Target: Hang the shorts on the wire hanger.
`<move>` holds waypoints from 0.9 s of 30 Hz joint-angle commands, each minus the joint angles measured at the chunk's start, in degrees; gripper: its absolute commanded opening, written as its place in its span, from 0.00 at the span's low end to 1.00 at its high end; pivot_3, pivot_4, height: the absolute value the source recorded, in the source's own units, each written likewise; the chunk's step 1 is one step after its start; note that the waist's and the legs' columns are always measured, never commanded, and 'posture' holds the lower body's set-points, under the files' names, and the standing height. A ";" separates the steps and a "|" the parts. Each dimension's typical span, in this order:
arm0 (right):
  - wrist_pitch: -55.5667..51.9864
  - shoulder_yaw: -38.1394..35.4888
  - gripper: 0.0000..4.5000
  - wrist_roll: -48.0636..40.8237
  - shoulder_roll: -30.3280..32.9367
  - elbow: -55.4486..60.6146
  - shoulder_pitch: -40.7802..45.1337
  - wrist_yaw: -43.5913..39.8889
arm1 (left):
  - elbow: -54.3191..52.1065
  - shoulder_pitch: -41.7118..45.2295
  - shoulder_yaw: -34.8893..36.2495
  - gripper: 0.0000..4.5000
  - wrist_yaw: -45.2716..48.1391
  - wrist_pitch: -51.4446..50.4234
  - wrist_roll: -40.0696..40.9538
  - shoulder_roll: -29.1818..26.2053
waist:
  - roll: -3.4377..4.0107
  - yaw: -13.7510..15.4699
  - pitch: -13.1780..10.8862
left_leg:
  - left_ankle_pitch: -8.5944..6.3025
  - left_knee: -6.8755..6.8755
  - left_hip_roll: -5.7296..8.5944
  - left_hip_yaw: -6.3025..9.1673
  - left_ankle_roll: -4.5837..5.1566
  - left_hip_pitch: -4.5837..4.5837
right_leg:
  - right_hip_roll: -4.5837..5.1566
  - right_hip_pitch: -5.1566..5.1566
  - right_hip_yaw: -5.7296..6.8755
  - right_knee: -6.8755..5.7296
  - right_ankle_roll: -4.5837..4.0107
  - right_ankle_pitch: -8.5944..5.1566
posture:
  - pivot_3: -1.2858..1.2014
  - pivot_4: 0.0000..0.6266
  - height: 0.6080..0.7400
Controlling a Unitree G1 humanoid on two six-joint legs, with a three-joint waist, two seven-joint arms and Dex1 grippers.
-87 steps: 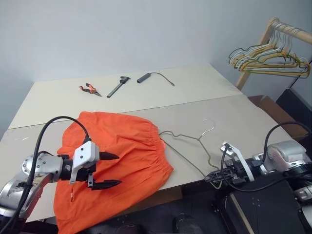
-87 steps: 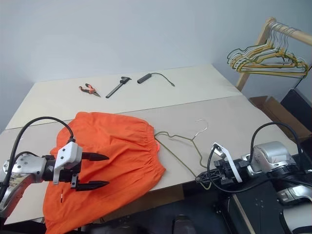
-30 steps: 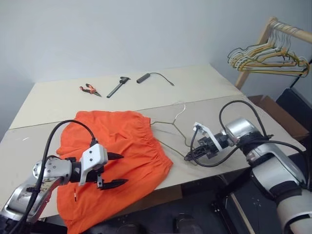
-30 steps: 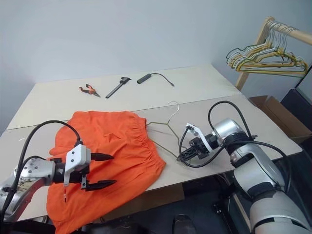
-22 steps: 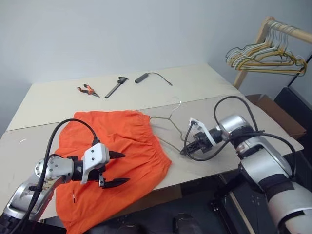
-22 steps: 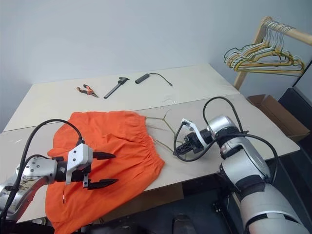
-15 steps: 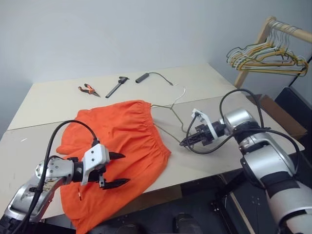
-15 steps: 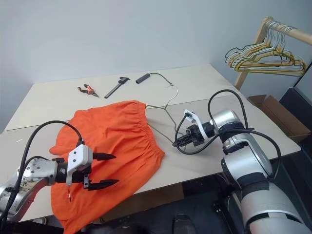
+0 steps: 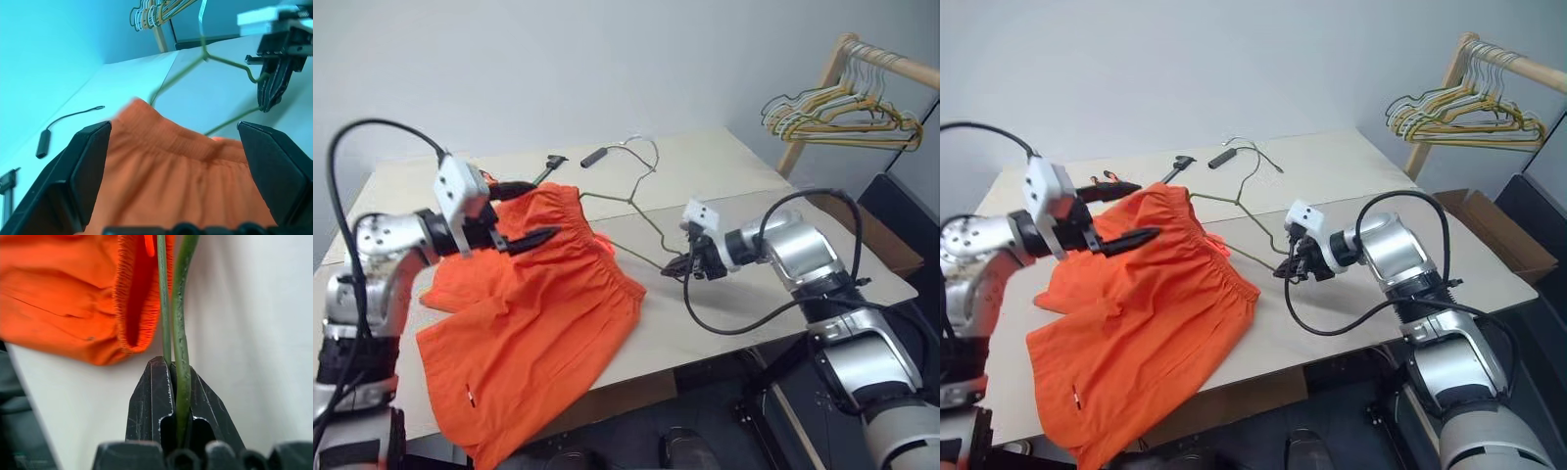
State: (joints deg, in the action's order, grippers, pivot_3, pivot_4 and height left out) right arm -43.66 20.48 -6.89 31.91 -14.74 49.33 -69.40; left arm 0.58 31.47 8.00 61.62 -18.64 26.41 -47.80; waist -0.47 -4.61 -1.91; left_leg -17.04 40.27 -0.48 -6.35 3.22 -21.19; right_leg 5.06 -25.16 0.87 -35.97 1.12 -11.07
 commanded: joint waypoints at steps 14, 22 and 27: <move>10.94 5.00 0.00 6.09 -0.47 8.04 -0.61 2.33 | 34.67 22.35 -14.31 1.00 29.22 19.99 -15.59 -3.13 | -0.06 -1.01 0.00 | -0.08 0.16 0.05 -0.05 0.15 -0.16 | -0.05 -0.01 0.00 0.12 0.14 -0.04 | 0.48 0.00 1.00; 10.64 5.71 0.00 6.61 -0.76 10.70 -0.81 2.30 | 40.45 26.58 -20.86 1.00 30.88 22.19 -16.77 -1.28 | -0.06 -1.13 0.00 | -0.24 0.57 -0.02 -0.05 0.41 -0.45 | -0.04 -0.12 -0.01 0.02 0.27 -0.08 | 0.48 0.00 1.00; 10.37 5.82 0.00 6.88 -0.75 11.22 -0.84 2.33 | 40.90 26.91 -23.87 0.74 30.88 21.57 -15.48 -1.36 | -0.06 -1.11 0.00 | -0.29 0.71 -0.02 -0.04 0.51 -0.61 | 0.01 -0.19 -0.02 0.00 0.34 -0.05 | 0.48 0.00 1.00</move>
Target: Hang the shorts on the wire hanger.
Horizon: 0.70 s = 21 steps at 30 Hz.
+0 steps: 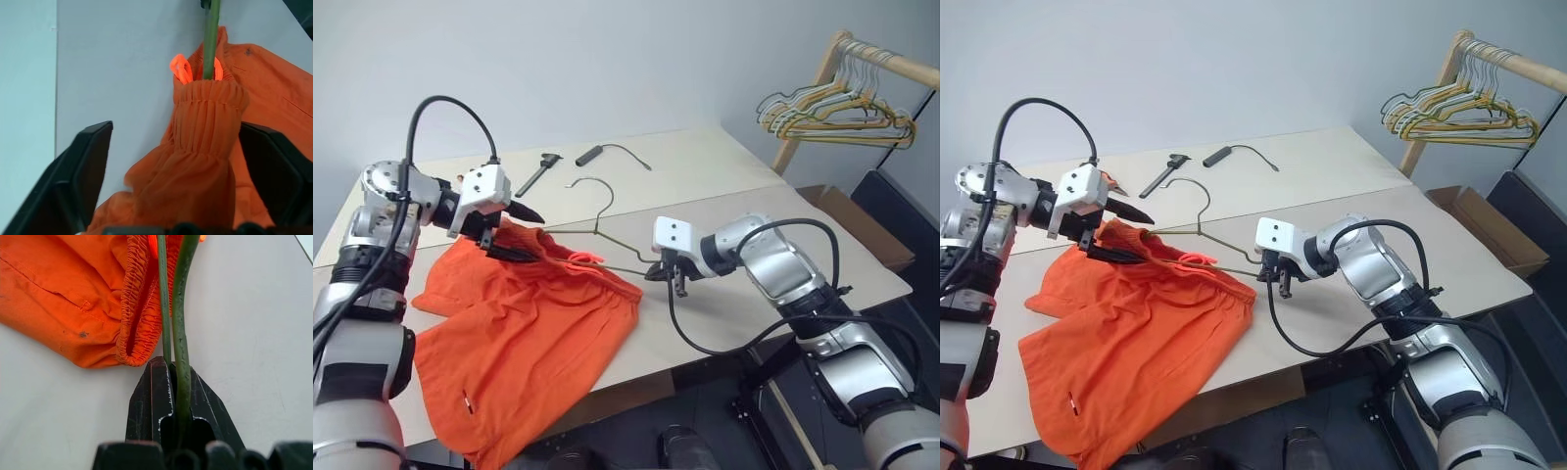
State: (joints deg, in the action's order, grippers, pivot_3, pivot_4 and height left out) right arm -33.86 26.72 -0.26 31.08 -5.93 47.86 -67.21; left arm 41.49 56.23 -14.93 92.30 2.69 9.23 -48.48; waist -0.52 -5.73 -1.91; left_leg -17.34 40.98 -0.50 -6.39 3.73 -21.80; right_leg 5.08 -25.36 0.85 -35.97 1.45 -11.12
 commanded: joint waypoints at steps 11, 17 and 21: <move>2.11 0.72 0.00 2.61 0.40 2.44 0.33 0.30 | -1.36 2.21 -3.96 0.00 0.20 -1.00 7.31 -2.19 | 0.00 -0.01 0.00 | -0.02 0.12 0.01 0.01 0.03 -0.23 | 0.00 -0.15 -0.01 -0.05 0.10 0.06 | 0.48 0.00 1.00; 9.22 1.22 0.13 4.87 1.40 3.56 -0.93 1.66 | -1.21 0.93 -4.92 0.00 0.20 1.92 6.22 -3.12 | 0.00 -0.03 0.00 | -0.02 0.13 0.01 0.00 0.04 -0.24 | -0.01 -0.17 -0.01 -0.03 0.10 0.06 | 0.48 0.00 1.00; 9.23 -0.54 0.42 4.46 1.24 3.18 -1.23 2.41 | -1.17 0.55 -4.08 0.00 0.20 2.69 7.19 -3.17 | 0.00 -0.02 0.00 | -0.03 0.22 0.04 -0.01 0.05 -0.27 | 0.02 -0.17 -0.02 -0.02 0.12 0.05 | 0.47 0.00 1.00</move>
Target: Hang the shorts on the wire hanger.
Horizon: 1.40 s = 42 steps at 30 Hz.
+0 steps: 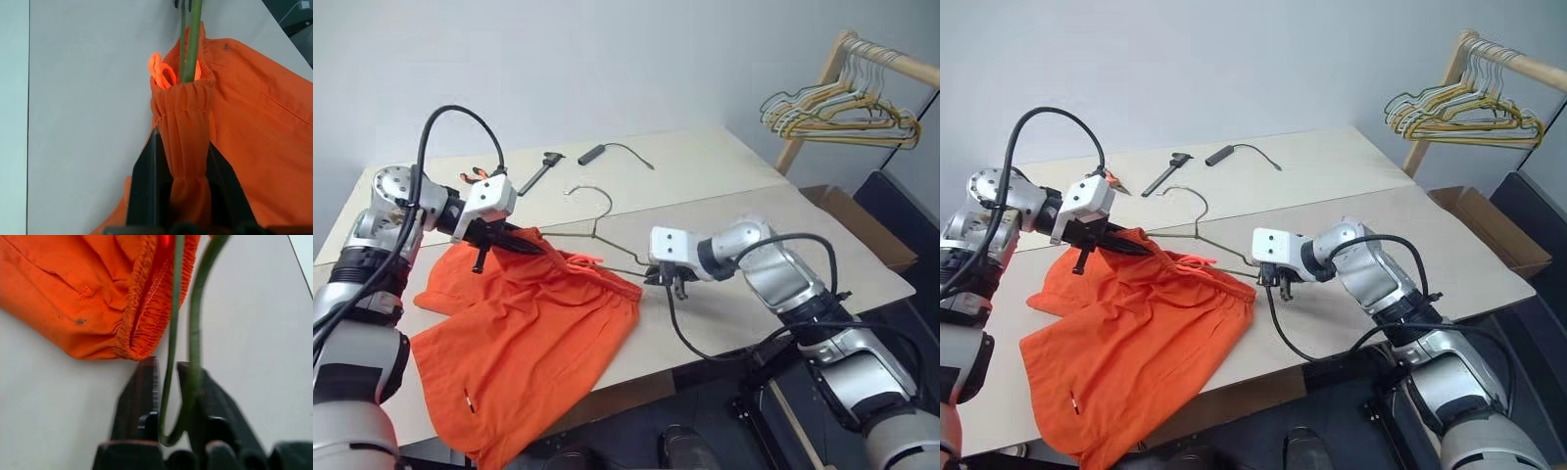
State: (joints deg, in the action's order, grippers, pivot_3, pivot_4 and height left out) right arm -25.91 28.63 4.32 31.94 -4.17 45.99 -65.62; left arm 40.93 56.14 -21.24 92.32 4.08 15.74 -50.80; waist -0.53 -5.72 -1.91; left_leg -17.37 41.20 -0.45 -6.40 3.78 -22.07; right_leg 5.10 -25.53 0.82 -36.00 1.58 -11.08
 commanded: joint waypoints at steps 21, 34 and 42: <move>-31.42 -25.86 1.00 -21.93 -1.08 21.55 -19.41 14.84 | 3.90 3.74 15.03 0.00 0.09 3.26 -4.27 0.45 | -0.08 -0.55 0.05 | -0.20 0.47 -0.07 -0.02 0.32 -0.12 | 0.05 0.08 -0.02 -0.03 0.16 0.11 | 0.46 0.00 1.00; -22.81 -25.67 1.00 -29.76 -21.27 16.35 -25.36 22.34 | -1.13 1.32 18.12 0.00 0.18 -0.72 -2.95 -0.91 | -0.10 -1.02 0.06 | -0.23 0.54 -0.05 0.02 0.39 0.02 | 0.05 0.28 -0.06 -0.06 0.28 0.21 | 0.48 0.00 1.00; -22.49 -24.15 0.57 -30.15 -21.96 12.17 -23.98 23.22 | -2.92 -0.10 19.79 0.00 -0.40 -2.35 -2.52 -0.63 | -0.11 -1.10 0.07 | -0.16 0.53 -0.03 0.00 0.25 0.00 | 0.05 0.27 -0.06 -0.02 0.32 0.24 | 0.48 0.00 1.00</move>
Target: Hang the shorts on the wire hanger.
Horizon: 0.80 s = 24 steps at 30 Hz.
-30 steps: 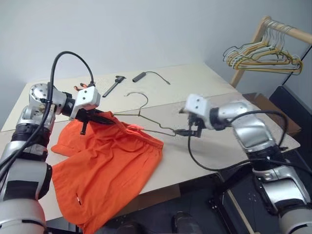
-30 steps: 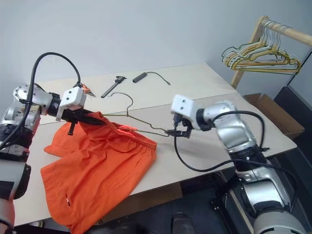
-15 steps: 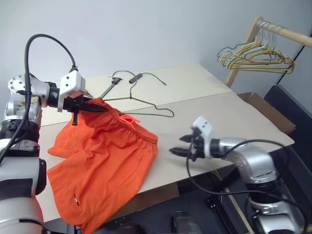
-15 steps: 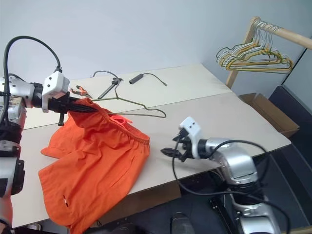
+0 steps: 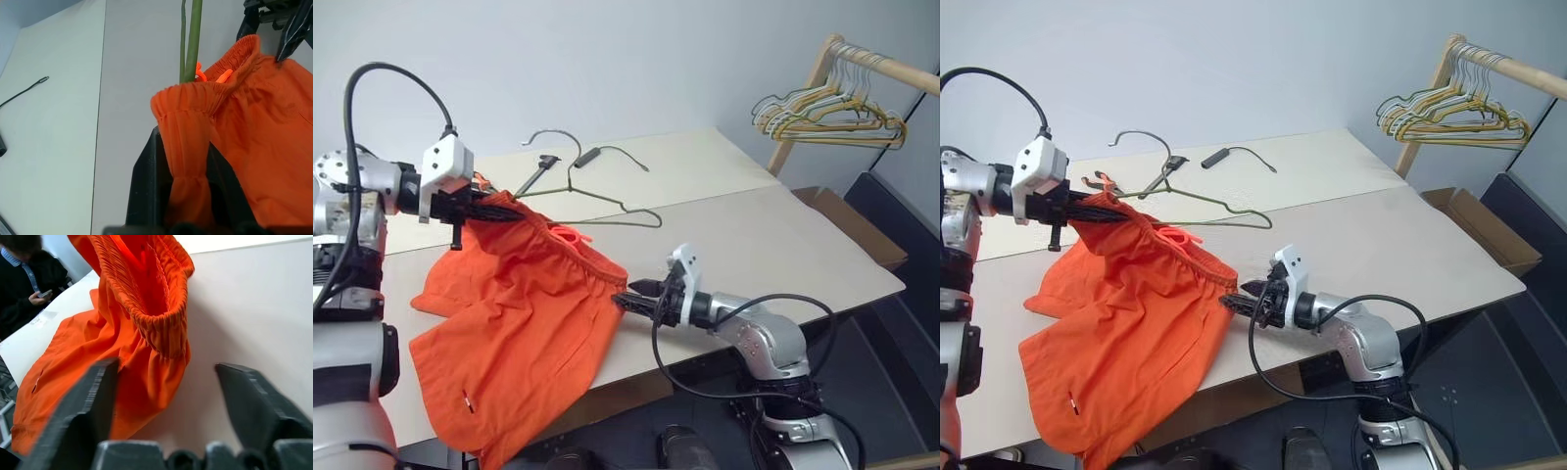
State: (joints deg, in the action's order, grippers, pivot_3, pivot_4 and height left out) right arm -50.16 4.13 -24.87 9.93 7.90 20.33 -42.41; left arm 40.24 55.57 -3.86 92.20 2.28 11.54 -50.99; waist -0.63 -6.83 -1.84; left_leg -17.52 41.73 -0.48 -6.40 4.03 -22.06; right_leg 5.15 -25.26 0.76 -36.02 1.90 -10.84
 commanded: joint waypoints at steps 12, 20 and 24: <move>5.37 -0.44 0.01 -0.70 2.86 -6.30 4.79 -0.17 | -8.54 -5.61 0.65 0.00 0.30 -3.61 10.73 -6.72 | 0.00 -0.13 0.00 | 0.02 -0.01 -0.02 0.00 -0.04 0.03 | 0.01 -0.01 -0.04 -0.04 0.00 0.00 | 0.48 0.00 1.00; 8.34 -1.54 0.01 -0.92 10.62 -11.02 8.10 -5.66 | -9.39 -7.54 -2.57 0.00 0.30 -2.50 13.99 -11.51 | 0.00 0.43 0.00 | 0.00 0.00 0.01 -0.01 0.00 0.06 | 0.03 0.02 -0.04 -0.01 0.00 0.00 | 0.48 0.00 1.00; 7.59 -1.81 0.01 -1.59 13.33 -15.41 10.88 -8.23 | -9.46 -8.09 -4.13 0.00 0.30 -1.79 16.62 -13.06 | -0.01 0.62 0.00 | 0.00 0.00 -0.01 -0.01 -0.01 0.06 | 0.00 0.01 -0.03 -0.01 0.00 0.00 | 0.48 0.00 1.00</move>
State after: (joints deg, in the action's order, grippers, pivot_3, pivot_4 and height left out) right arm -42.90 4.79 -26.15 21.44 -5.86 30.33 -50.16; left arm 31.60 46.82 -9.03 92.30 -0.62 26.25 -61.15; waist -0.64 -6.21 -1.84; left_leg -17.52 41.73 -0.49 -6.41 4.03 -22.00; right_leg 5.15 -25.25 0.73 -36.04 1.89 -10.84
